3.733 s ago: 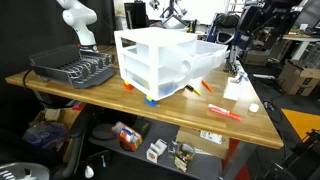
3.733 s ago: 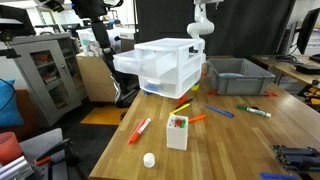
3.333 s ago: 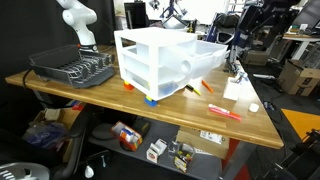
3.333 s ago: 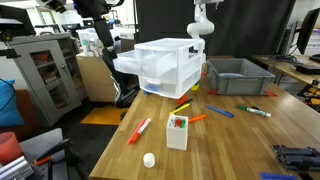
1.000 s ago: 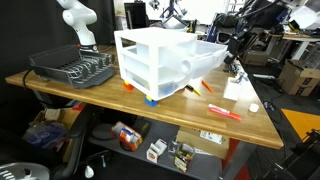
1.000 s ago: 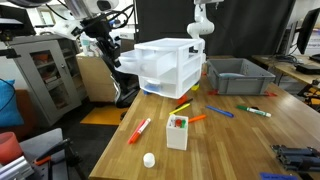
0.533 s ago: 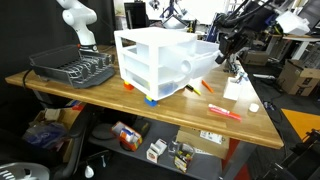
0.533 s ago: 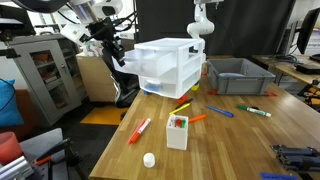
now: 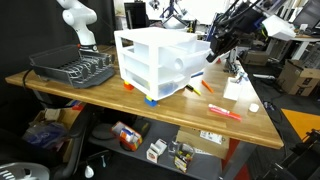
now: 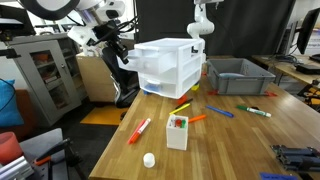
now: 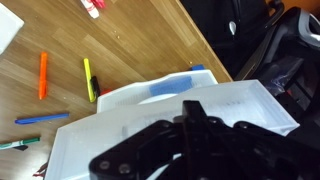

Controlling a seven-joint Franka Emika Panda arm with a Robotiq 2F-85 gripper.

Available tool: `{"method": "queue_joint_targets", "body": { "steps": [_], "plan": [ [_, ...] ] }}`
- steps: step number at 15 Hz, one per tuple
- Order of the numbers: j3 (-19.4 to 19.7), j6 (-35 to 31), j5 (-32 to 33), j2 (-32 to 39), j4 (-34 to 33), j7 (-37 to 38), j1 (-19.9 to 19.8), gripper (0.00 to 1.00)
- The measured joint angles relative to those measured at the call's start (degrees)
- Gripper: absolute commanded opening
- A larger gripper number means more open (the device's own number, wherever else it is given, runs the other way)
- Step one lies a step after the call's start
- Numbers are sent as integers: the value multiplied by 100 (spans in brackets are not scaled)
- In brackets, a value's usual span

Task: Close the first top drawer

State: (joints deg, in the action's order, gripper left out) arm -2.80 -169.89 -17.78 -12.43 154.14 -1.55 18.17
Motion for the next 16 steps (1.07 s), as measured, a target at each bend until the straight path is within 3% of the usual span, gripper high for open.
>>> {"method": "queue_joint_targets", "body": {
  "steps": [16],
  "plan": [
    [329,-947,-946,1055,-885,-456,798,0]
  ]
}}
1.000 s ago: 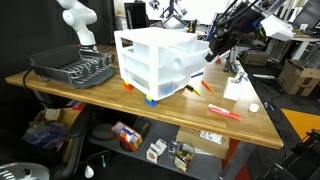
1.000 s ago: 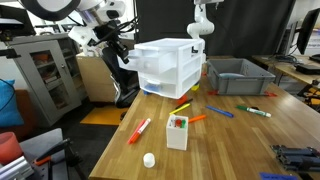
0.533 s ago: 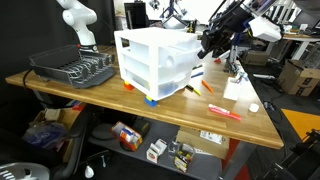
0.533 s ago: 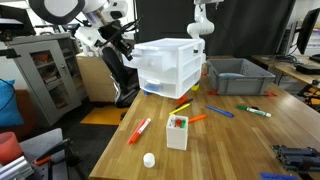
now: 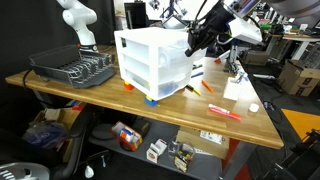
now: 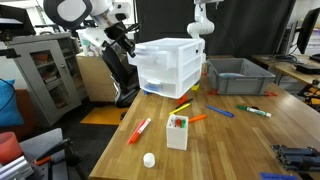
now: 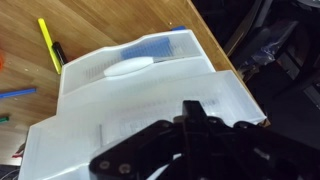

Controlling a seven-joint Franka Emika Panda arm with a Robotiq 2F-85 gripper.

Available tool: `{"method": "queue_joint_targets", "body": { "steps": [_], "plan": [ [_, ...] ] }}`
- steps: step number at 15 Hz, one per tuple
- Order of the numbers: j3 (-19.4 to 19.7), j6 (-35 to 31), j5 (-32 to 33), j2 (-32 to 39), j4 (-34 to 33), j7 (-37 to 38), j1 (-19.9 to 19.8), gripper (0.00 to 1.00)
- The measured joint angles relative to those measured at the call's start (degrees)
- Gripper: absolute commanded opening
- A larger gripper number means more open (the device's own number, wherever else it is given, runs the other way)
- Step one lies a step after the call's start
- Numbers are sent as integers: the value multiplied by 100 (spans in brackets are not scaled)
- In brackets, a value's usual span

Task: Close the first top drawer

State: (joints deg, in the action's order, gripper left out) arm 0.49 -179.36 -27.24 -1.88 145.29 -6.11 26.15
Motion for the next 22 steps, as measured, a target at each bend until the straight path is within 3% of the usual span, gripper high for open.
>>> {"method": "queue_joint_targets", "body": {
  "steps": [12,17,22],
  "plan": [
    [-28,-337,-165,904,-901,-50,-71,0],
    [-27,-324,-164,811,-793,-69,-140,0],
    [75,-299,-122,230,-263,-166,-196,0]
  ]
}}
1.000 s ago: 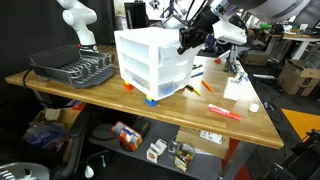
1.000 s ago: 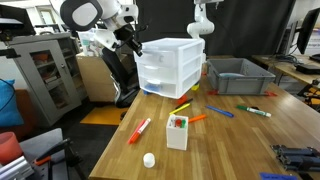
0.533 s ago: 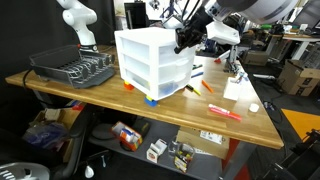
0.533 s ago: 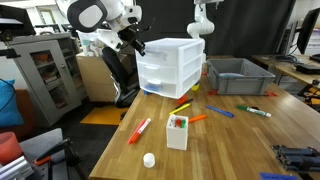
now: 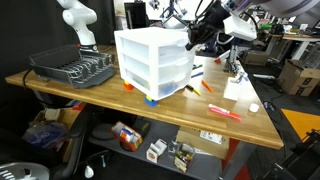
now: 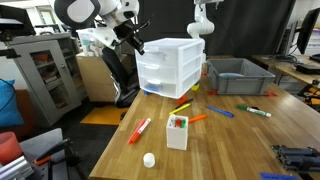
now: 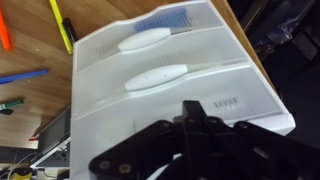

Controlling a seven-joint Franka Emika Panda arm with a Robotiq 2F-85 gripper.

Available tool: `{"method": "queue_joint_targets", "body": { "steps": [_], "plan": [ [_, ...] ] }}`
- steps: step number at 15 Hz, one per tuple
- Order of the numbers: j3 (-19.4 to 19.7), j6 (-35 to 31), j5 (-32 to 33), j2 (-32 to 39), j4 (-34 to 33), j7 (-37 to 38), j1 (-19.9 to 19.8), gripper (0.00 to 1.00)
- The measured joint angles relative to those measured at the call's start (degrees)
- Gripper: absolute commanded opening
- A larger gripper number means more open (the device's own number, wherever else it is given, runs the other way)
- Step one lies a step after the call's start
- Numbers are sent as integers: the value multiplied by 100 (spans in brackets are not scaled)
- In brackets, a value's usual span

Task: Close the first top drawer

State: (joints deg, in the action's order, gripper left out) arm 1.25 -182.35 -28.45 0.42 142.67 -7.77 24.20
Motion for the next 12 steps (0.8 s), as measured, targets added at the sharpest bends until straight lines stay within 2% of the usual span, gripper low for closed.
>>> {"method": "queue_joint_targets", "body": {
  "steps": [3,7,11,12],
  "plan": [
    [223,76,369,-332,564,-23,-153,0],
    [317,187,1232,-590,1156,37,-710,0],
    [110,907,1932,-1056,1326,303,-1237,0],
    [49,1224,1990,-1238,1332,362,-1277,8]
  ]
}}
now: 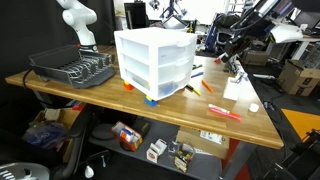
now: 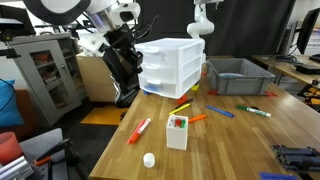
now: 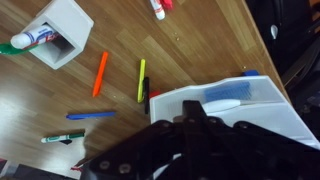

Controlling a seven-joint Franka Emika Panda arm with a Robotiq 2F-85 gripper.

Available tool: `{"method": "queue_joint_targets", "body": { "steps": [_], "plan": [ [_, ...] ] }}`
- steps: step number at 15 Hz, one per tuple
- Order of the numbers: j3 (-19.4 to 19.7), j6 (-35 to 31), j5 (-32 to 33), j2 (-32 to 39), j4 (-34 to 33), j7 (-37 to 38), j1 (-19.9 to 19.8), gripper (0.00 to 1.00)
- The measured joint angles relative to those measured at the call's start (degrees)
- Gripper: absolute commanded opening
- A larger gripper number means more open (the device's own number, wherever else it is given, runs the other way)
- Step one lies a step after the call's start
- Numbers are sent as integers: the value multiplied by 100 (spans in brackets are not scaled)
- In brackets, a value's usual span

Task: Close the first top drawer

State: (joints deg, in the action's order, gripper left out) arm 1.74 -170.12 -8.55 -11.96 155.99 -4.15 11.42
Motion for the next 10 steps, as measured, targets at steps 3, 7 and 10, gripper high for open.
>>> {"method": "queue_joint_targets", "body": {
  "steps": [3,7,10],
  "plan": [
    [-123,1025,7,-579,0,70,-4,36],
    [-140,2322,9,-1199,-34,92,-78,44],
    [-145,2393,5,-1271,-37,92,-85,62]
  ]
}}
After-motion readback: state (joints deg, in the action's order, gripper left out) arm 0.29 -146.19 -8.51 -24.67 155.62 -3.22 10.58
